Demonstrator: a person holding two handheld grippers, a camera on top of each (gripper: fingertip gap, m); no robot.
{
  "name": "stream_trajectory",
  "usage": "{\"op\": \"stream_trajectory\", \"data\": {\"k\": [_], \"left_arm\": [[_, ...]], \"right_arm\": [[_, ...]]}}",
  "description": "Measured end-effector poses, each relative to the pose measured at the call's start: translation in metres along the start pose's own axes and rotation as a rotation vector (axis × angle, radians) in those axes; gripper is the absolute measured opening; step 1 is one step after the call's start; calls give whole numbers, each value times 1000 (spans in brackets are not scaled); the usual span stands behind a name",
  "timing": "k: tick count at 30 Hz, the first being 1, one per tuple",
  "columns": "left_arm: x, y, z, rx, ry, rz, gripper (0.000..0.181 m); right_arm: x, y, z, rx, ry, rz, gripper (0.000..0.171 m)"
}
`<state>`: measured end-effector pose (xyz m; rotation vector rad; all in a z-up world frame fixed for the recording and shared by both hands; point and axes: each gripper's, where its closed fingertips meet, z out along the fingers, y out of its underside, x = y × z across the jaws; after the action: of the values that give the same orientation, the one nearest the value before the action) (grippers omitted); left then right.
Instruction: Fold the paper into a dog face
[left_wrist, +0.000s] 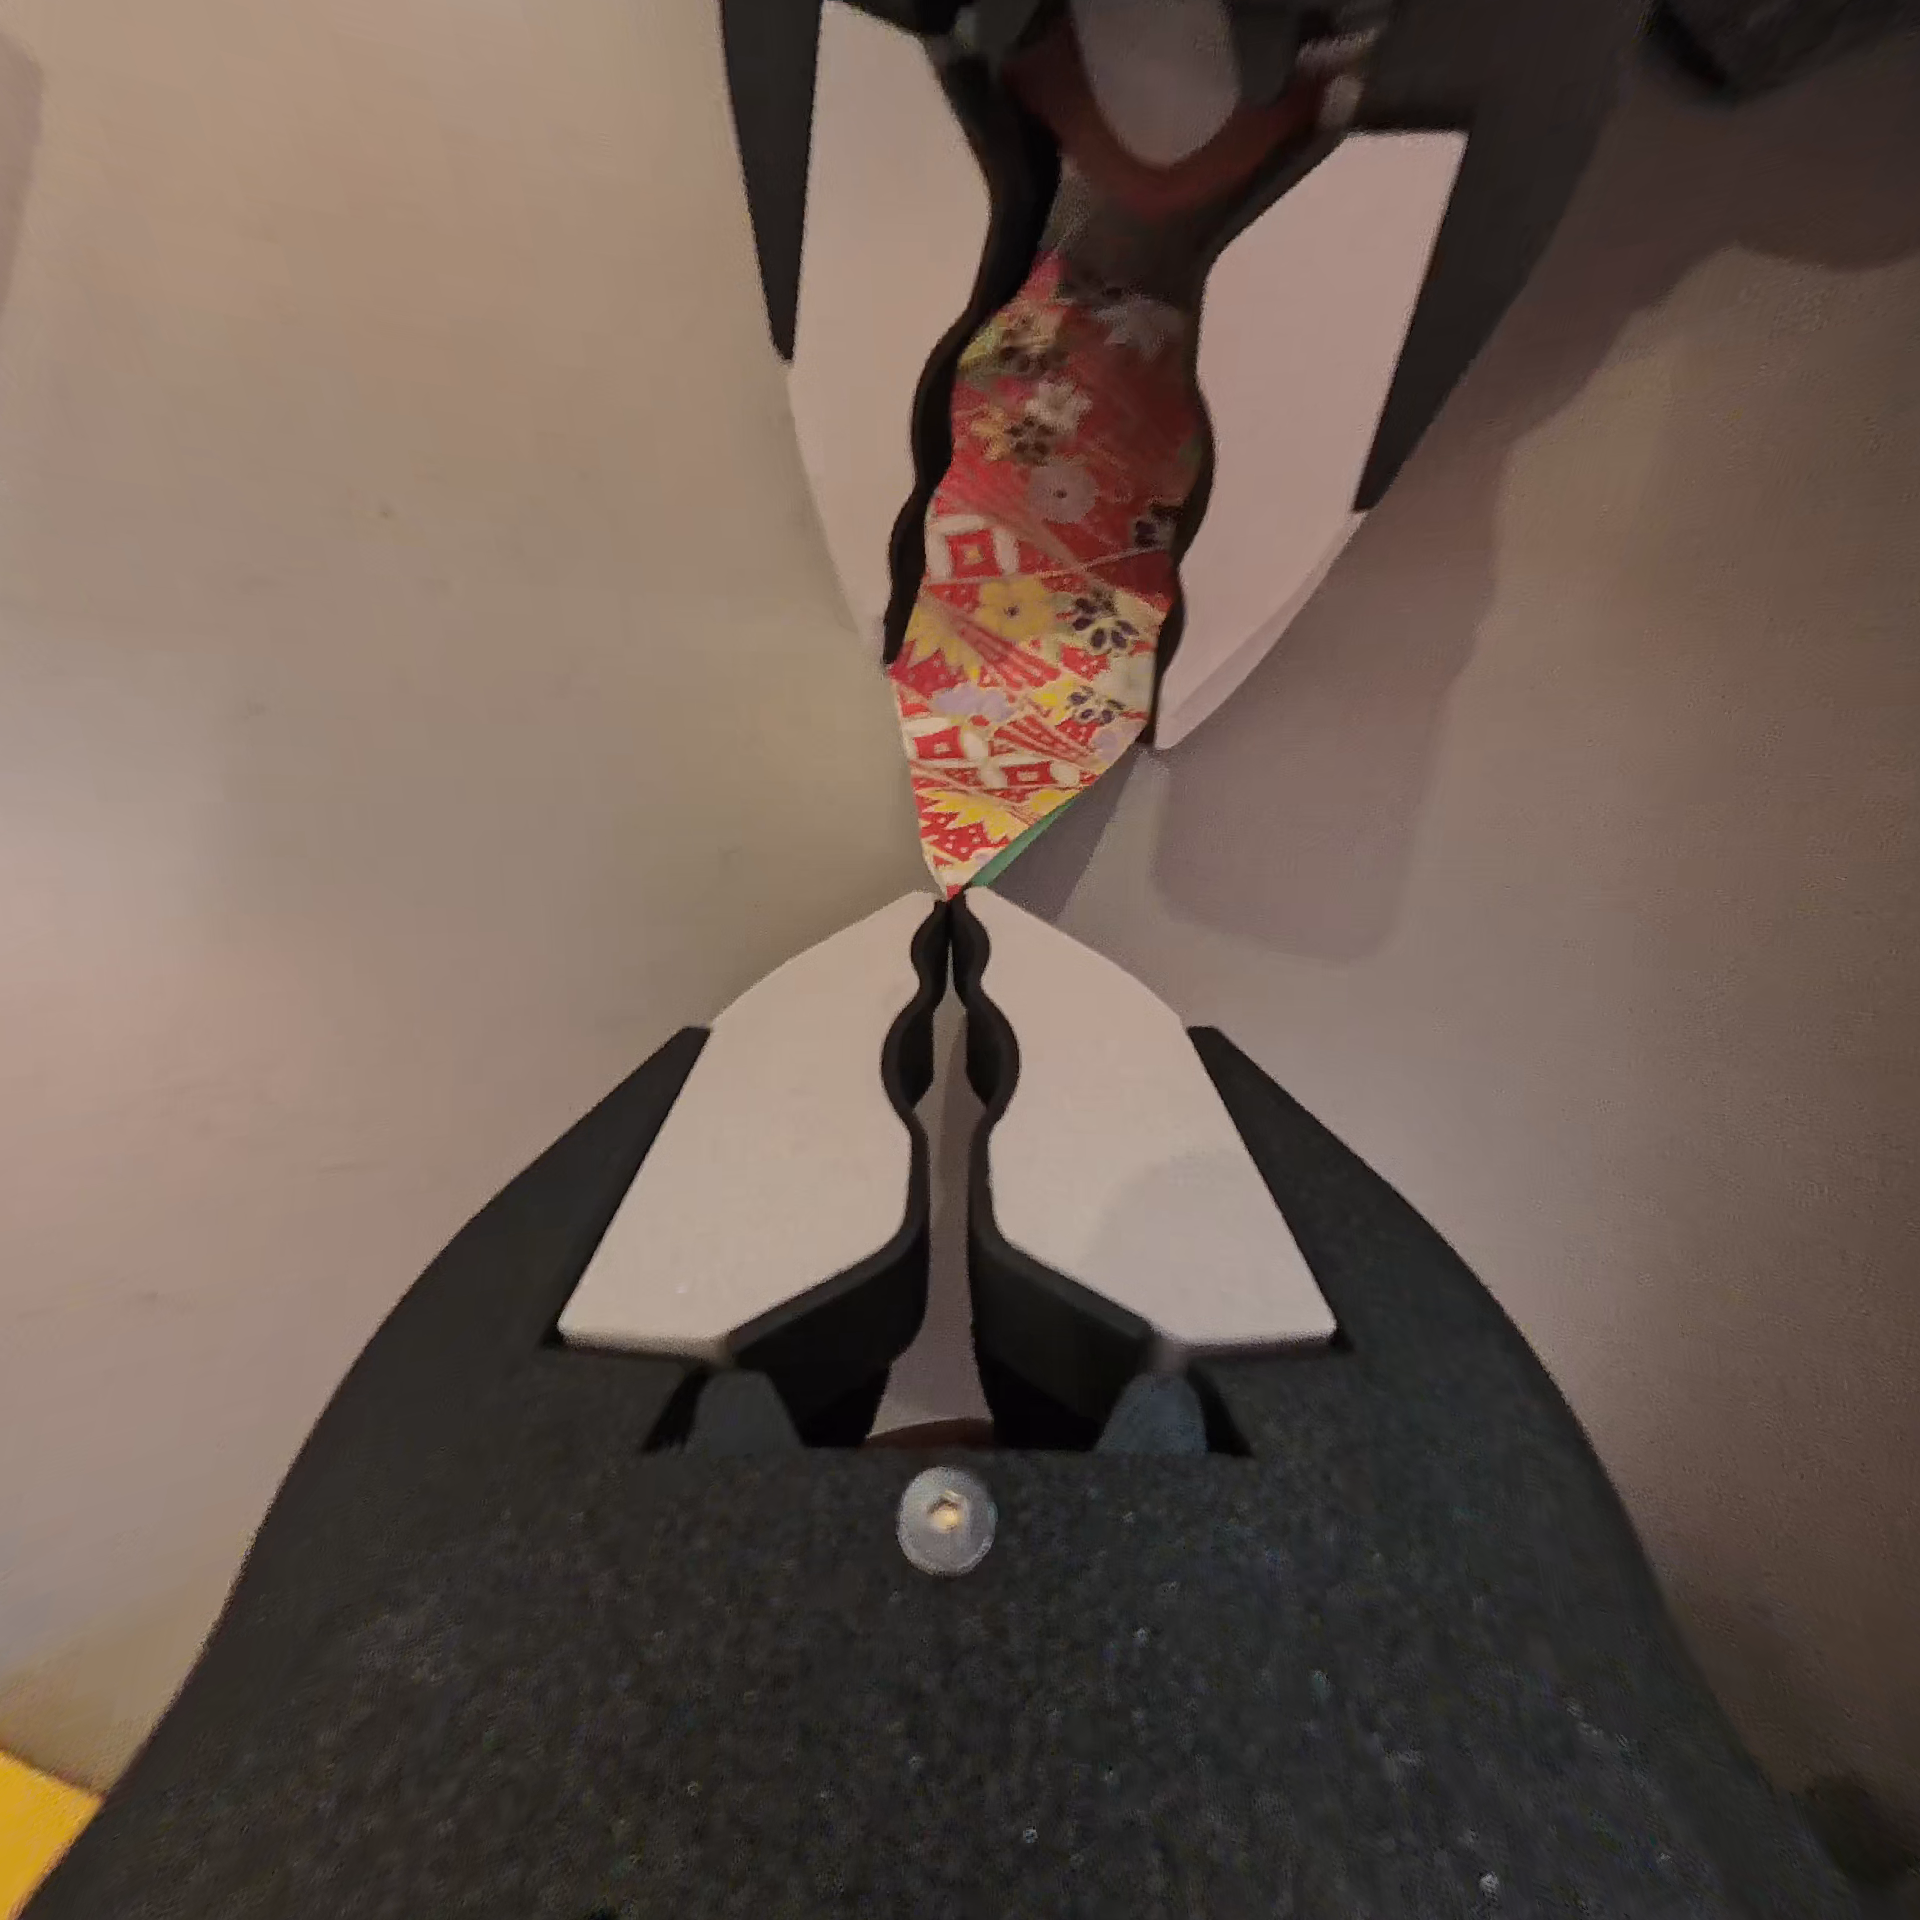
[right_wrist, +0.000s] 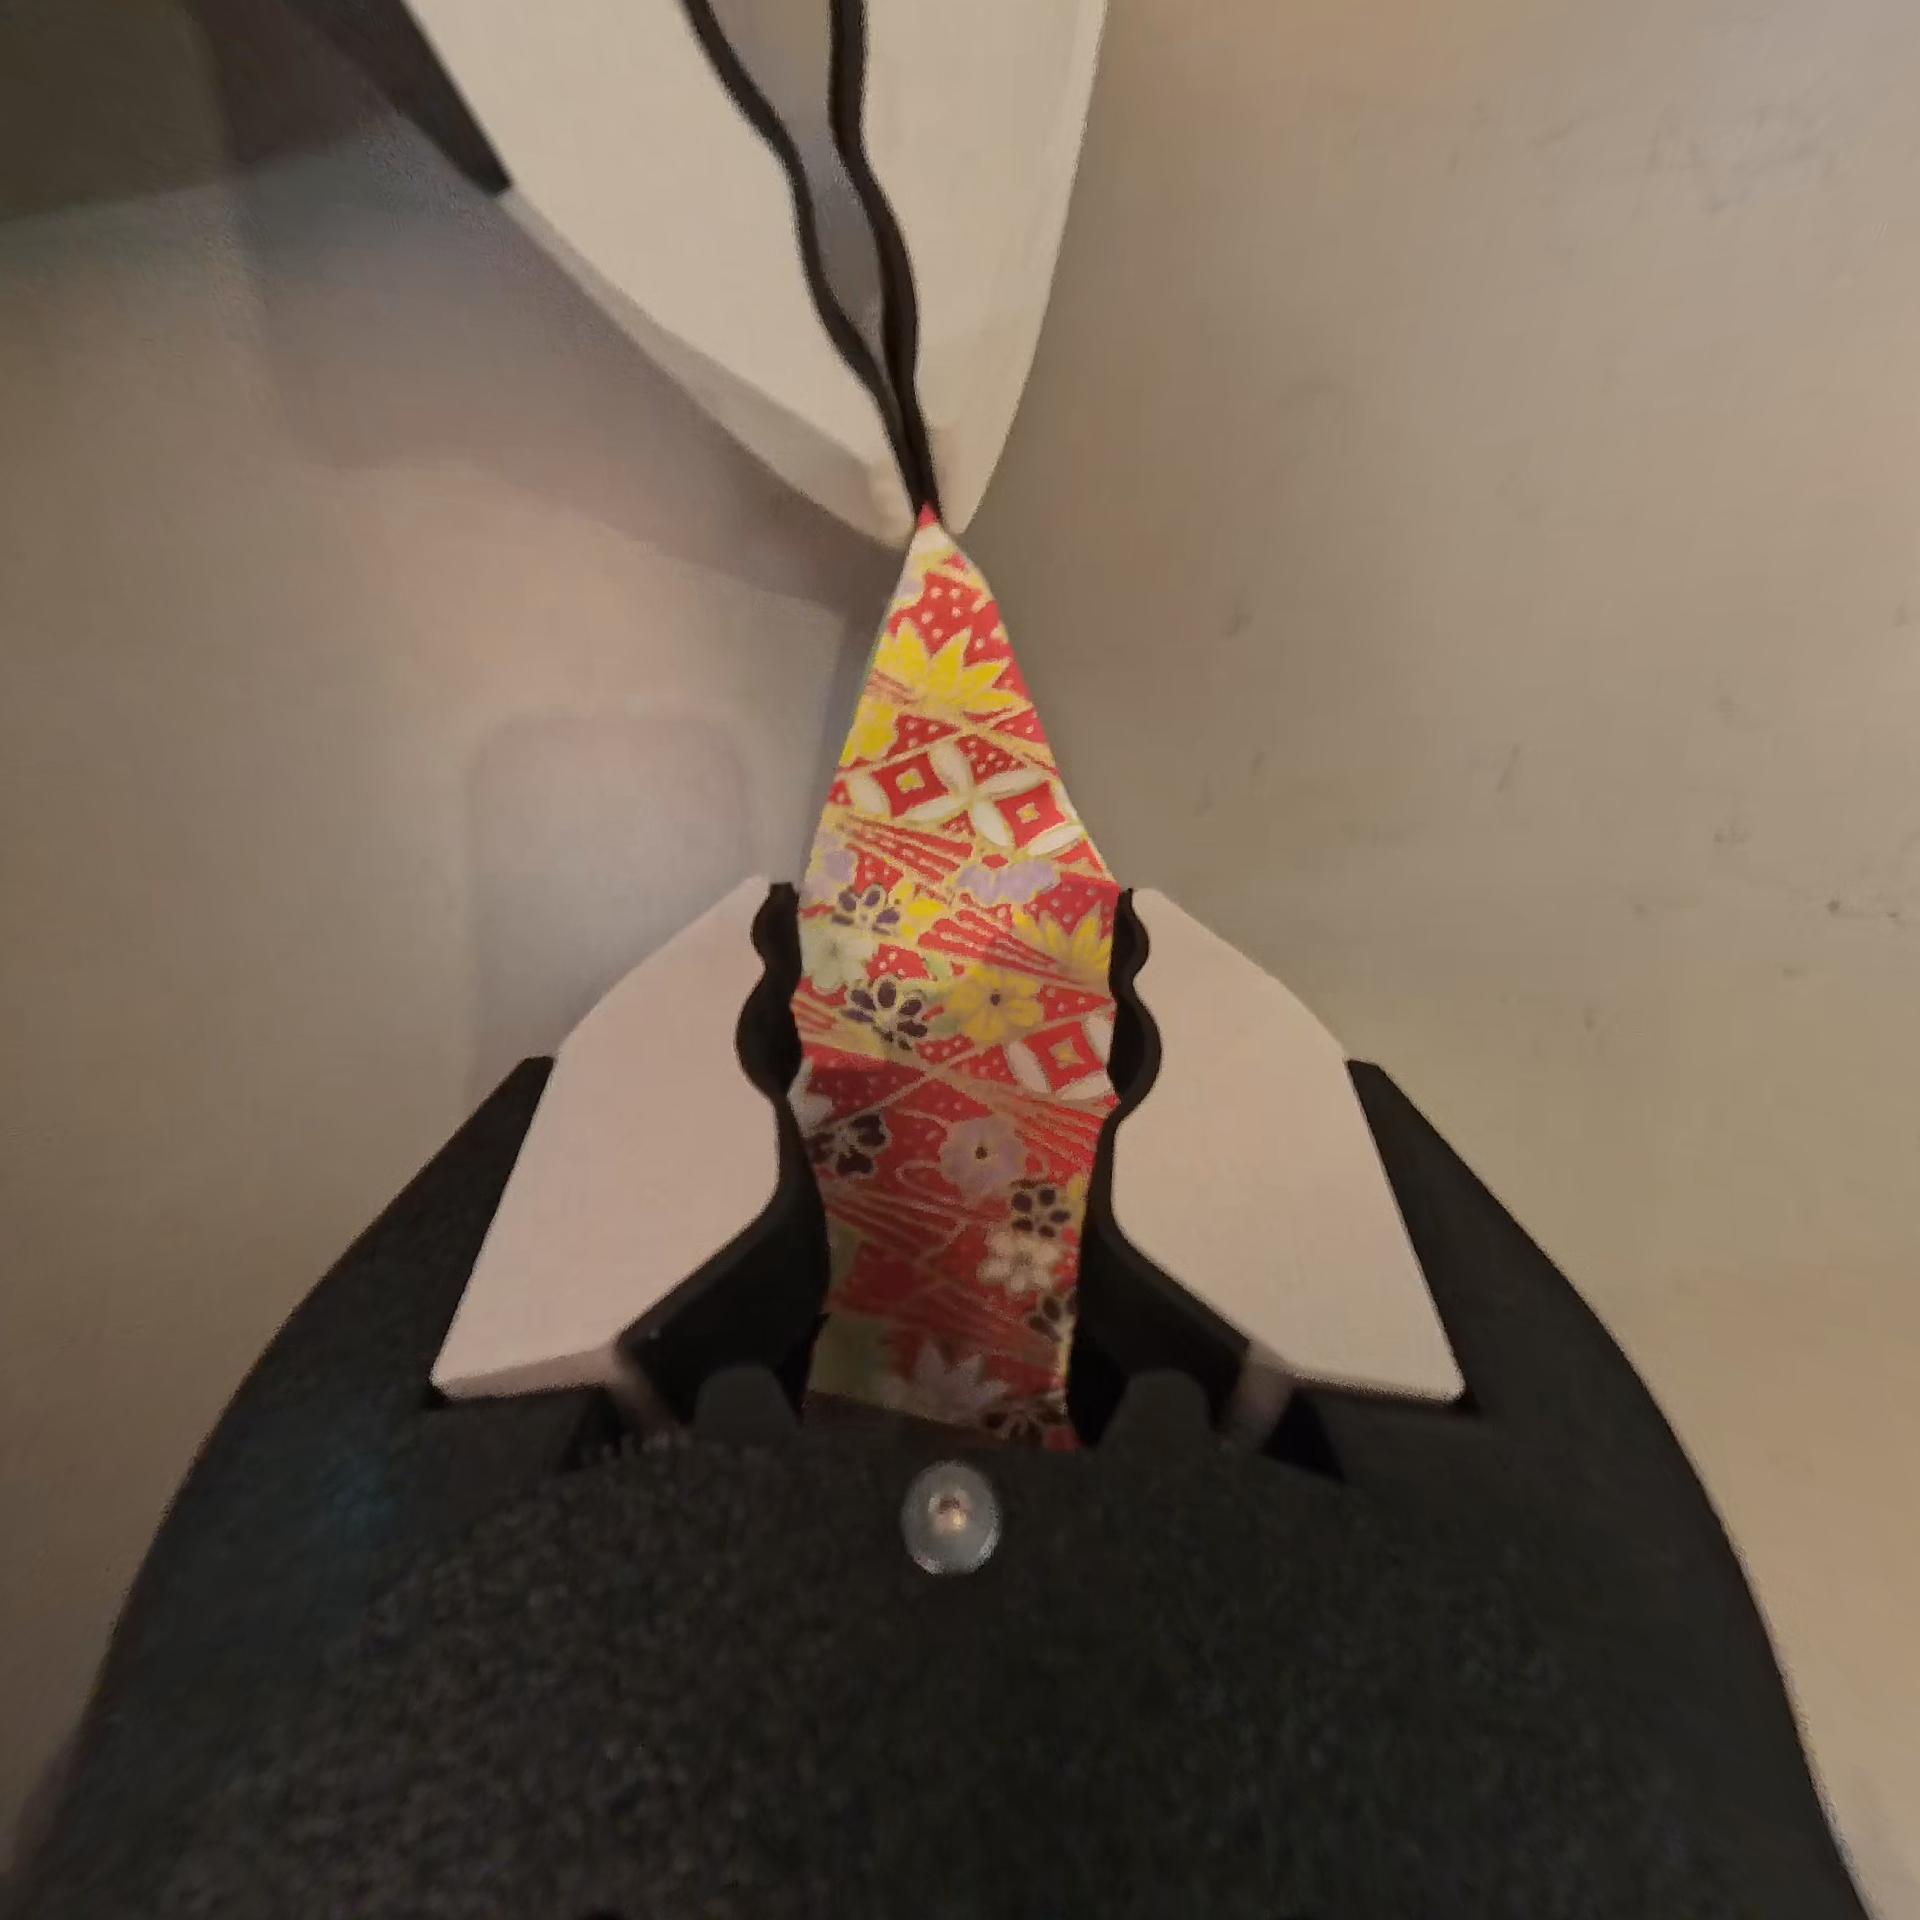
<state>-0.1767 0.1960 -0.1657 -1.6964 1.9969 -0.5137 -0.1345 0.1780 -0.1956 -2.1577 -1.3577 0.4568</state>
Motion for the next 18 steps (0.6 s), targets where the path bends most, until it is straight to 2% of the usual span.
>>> {"op": "stream_trajectory", "data": {"k": [7, 18], "left_arm": [[-22, 15, 7, -68, -70, -38, 0], [-22, 16, 7, -71, -82, -34, 0]], "right_arm": [[3, -1, 0, -9, 9, 47, 62], [8, -4, -2, -37, -30, 210, 57]]}}
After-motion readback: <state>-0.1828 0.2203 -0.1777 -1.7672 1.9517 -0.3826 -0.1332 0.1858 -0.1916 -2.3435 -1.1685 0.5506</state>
